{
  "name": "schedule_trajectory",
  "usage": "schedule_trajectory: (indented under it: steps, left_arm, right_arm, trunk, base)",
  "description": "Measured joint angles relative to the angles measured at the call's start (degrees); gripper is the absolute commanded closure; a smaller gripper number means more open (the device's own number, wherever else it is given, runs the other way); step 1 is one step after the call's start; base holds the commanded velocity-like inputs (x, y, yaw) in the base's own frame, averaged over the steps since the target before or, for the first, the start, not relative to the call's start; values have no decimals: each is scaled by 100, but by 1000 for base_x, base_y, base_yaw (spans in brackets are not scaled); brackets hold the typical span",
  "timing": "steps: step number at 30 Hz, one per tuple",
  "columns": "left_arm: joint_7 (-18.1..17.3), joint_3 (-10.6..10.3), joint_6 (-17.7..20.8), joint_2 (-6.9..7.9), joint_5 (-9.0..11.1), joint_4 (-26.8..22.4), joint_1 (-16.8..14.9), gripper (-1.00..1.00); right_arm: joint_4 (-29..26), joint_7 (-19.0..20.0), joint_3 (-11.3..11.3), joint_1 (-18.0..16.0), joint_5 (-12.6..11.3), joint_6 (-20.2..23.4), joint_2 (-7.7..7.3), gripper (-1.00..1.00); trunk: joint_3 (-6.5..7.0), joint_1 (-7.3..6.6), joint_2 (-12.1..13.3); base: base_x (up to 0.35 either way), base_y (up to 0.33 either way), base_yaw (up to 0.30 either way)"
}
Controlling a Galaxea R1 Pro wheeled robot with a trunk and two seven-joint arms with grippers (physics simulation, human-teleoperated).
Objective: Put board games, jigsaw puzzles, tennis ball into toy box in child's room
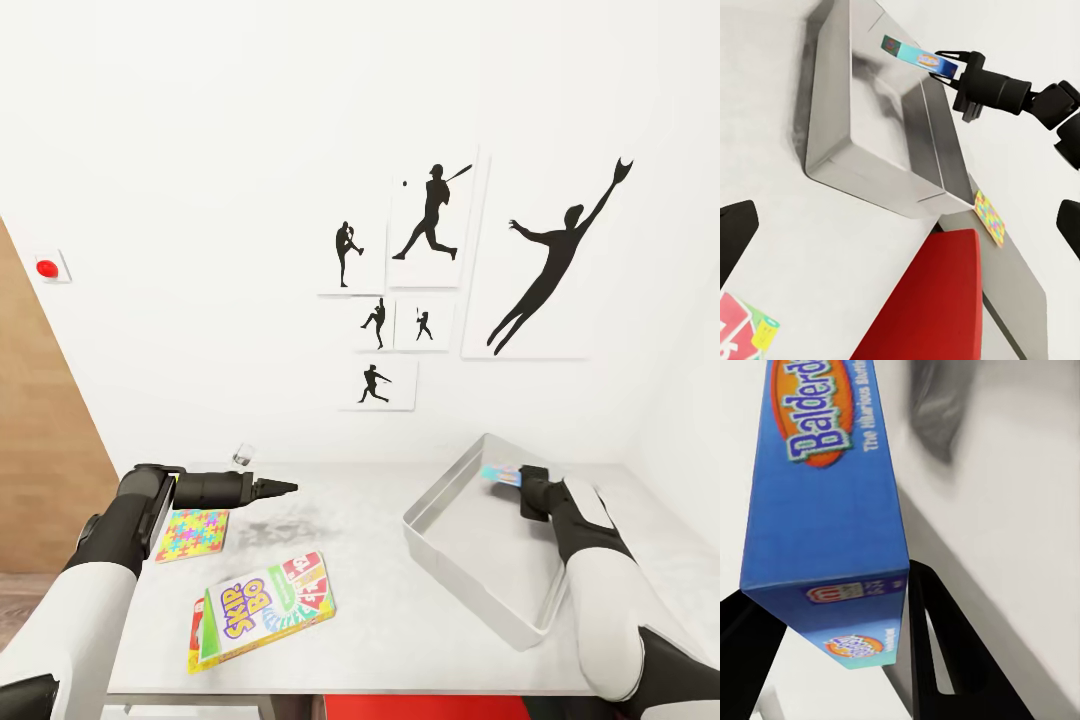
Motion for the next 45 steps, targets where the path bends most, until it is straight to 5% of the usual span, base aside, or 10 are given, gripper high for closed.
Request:
schedule_trajectory:
  steps: [13,14,40,45]
  left_arm:
    - [-4,5,1,0,0,0,-2,-100]
    - [-4,6,0,0,0,0,-2,-100]
    - [-4,9,0,0,0,0,-1,-100]
    - [-7,9,-2,0,0,0,-1,-100]
  right_arm:
    - [121,-38,1,-68,-6,-108,-46,100]
    - [138,-36,2,-69,-7,-107,-50,-100]
    - [207,17,46,-62,-21,-60,-99,-100]
    - [138,66,198,-31,-27,33,-106,-100]
  trunk:
    - [0,0,0]
    - [0,0,0]
    - [0,0,0]
    - [0,0,0]
  base:
    - [0,0,0]
    - [0,0,0]
    - [0,0,0]
    - [0,0,0]
